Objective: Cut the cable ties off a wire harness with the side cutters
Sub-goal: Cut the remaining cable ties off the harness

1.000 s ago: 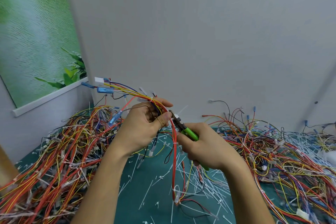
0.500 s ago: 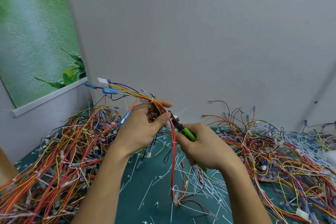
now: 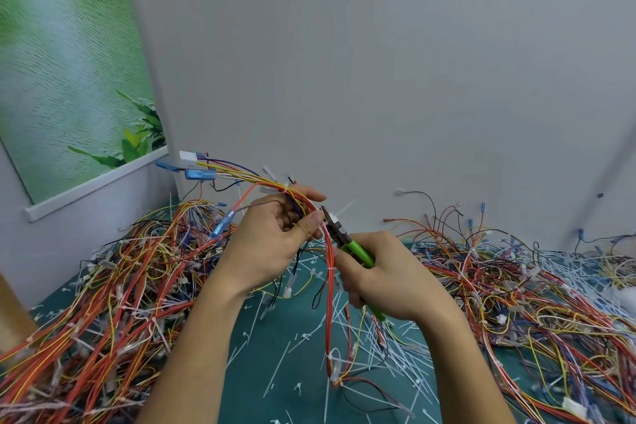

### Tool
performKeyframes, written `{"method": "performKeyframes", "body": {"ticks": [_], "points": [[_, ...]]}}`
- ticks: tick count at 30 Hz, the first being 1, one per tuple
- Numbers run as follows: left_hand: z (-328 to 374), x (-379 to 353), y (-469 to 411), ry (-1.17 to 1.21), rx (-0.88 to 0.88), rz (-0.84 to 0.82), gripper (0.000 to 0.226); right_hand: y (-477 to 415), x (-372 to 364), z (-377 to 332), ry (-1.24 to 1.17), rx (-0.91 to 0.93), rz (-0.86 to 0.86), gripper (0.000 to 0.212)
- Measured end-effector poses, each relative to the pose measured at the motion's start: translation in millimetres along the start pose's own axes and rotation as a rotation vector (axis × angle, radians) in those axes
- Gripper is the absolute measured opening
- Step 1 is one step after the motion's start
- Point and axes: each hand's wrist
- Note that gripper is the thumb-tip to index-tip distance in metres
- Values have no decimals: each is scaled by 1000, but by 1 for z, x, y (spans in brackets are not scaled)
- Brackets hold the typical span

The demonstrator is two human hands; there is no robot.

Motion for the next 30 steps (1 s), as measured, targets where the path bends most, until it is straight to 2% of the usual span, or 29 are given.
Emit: {"method": "performKeyframes", "body": {"ticks": [14,23,30], "points": [[2,0,0,25,-49,-9,19,0,1,-2,3,6,42,41],[3,-1,1,0,-48,-29,20,3,7,0,26,14,-11,35],[5,-1,1,24,-57,-17,22,2,4,-1,51,6,30,37]]}}
Point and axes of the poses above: each hand's wrist, its own y-axis away from the middle knuckle, its own x-axis out of the back of the hand, z = x × y, and after that the axes turned 4 degrees about z, right-handed
